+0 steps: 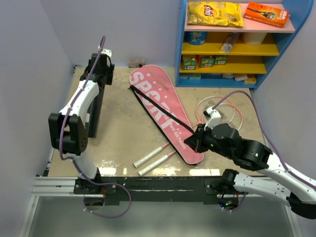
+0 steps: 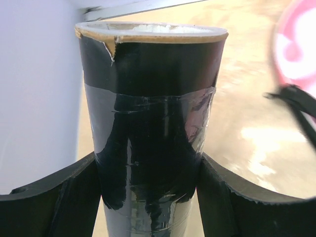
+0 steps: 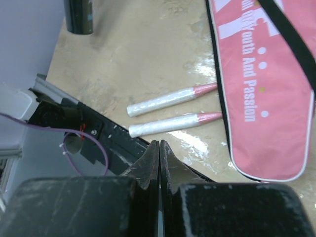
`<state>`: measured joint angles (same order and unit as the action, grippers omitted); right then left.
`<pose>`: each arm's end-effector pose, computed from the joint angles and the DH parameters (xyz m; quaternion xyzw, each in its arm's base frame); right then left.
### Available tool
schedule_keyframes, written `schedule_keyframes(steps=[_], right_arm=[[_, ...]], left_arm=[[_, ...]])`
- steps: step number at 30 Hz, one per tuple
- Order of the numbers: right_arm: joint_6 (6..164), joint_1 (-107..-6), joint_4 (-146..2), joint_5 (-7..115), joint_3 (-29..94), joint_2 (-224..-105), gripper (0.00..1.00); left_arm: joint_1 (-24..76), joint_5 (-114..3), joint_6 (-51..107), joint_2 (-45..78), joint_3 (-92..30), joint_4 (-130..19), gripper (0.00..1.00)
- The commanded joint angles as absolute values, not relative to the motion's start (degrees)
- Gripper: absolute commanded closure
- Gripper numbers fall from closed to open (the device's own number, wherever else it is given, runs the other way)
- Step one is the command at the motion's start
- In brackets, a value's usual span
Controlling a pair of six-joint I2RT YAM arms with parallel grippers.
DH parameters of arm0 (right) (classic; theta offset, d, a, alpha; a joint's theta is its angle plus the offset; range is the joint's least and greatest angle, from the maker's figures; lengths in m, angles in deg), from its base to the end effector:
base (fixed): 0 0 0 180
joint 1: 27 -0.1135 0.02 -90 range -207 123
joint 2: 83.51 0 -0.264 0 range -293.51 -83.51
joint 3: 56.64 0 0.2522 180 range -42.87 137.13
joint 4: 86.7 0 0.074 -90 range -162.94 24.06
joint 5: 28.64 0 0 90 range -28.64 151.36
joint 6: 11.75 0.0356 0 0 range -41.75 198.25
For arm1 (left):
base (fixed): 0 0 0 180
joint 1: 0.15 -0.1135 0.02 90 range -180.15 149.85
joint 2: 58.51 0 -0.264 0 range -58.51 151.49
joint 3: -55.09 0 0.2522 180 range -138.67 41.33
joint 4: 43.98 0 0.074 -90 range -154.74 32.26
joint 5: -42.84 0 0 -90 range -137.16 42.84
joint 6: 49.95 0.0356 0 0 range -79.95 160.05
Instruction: Pack up the badminton gear
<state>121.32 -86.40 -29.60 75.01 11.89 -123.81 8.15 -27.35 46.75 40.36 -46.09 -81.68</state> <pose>0.0764 0.1127 0.3511 -0.0616 0.8549 0.3296 0.3959 0.3979 -0.0459 0.3223 0.0360 0.8781 0.1465 0.4540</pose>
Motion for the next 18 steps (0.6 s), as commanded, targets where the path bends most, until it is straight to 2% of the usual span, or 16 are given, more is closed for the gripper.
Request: schedule_keyframes(steps=[1, 10, 11, 12, 14, 15, 18], right_arm=[[122.3, -86.5, -37.3, 70.2, 10.6, -126.0, 1.00], [122.8, -86.6, -43.1, 67.0, 6.7, -130.6, 1.00], [122.8, -86.6, -43.5, 66.6, 6.4, -131.7, 1.00], [122.7, -86.6, -43.8, 66.3, 6.3, -132.3, 1.00], [122.6, -86.6, -44.6, 65.8, 6.3, -134.0, 1.00], [122.4, -86.6, -44.7, 65.5, 6.2, -134.4, 1.00], [122.1, -86.6, -45.4, 65.1, 6.1, -136.0, 1.00]], left_arm=[[4.4, -18.7, 47.6, 46.7, -53.1, -81.9, 0.76], [2.4, -13.1, 49.3, 60.4, -56.6, -82.1, 0.72], [2.3, -12.7, 49.2, 61.1, -56.7, -82.0, 0.70], [2.3, -11.8, 48.8, 61.8, -56.7, -81.3, 0.60], [2.0, -10.7, 48.5, 63.7, -57.2, -81.3, 0.53], [1.8, -10.8, 48.3, 64.3, -57.5, -81.5, 0.46], [0.6, -12.2, 46.7, 65.9, -58.2, -82.4, 0.40]])
